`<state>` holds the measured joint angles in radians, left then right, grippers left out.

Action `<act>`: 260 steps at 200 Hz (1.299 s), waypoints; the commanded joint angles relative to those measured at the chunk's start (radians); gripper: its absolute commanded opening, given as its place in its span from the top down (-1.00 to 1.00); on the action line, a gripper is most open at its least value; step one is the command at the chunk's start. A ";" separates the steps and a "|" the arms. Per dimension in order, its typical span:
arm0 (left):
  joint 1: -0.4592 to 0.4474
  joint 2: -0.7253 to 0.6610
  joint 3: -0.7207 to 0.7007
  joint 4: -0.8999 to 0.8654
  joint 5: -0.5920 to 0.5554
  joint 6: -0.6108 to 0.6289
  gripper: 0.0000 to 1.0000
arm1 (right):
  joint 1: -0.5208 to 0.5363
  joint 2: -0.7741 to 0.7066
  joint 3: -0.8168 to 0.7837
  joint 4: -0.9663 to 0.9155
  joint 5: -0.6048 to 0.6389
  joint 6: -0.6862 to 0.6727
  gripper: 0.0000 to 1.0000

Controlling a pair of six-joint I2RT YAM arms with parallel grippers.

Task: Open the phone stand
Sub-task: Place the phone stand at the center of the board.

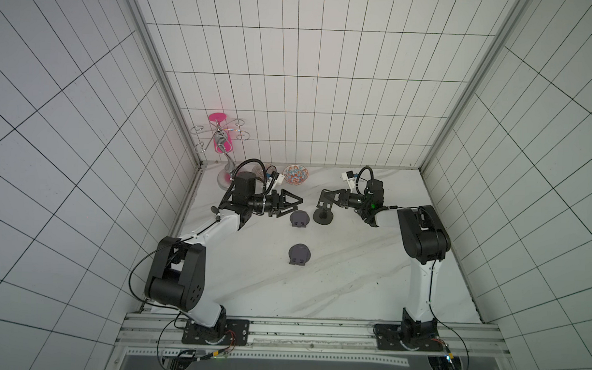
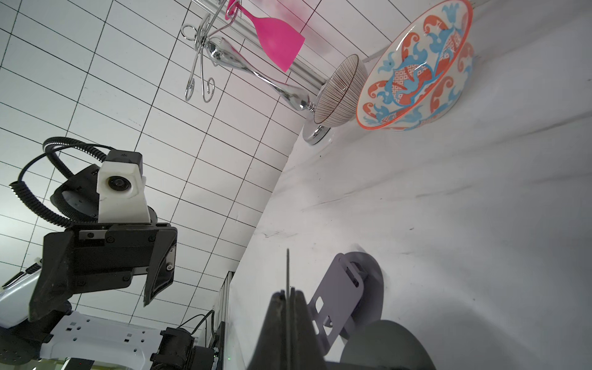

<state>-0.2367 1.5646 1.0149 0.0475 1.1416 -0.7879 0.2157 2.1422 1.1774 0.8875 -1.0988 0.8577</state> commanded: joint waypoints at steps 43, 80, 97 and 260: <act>0.006 -0.069 -0.023 -0.025 -0.011 0.025 -0.50 | -0.004 0.023 0.091 -0.152 -0.010 -0.126 0.82; 0.011 -0.074 -0.035 -0.031 -0.011 0.030 -0.50 | -0.004 0.022 0.095 -0.187 -0.007 -0.148 0.57; 0.011 -0.072 -0.035 -0.031 -0.011 0.030 -0.50 | -0.006 0.018 0.092 -0.198 -0.008 -0.153 0.45; -0.009 -0.191 -0.085 -0.545 -0.343 0.430 -0.54 | -0.050 -0.421 0.109 -0.709 0.115 -0.394 0.01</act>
<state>-0.2348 1.4353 0.9745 -0.3359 0.9569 -0.5034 0.1135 1.8629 1.2858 0.3233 -1.0260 0.5556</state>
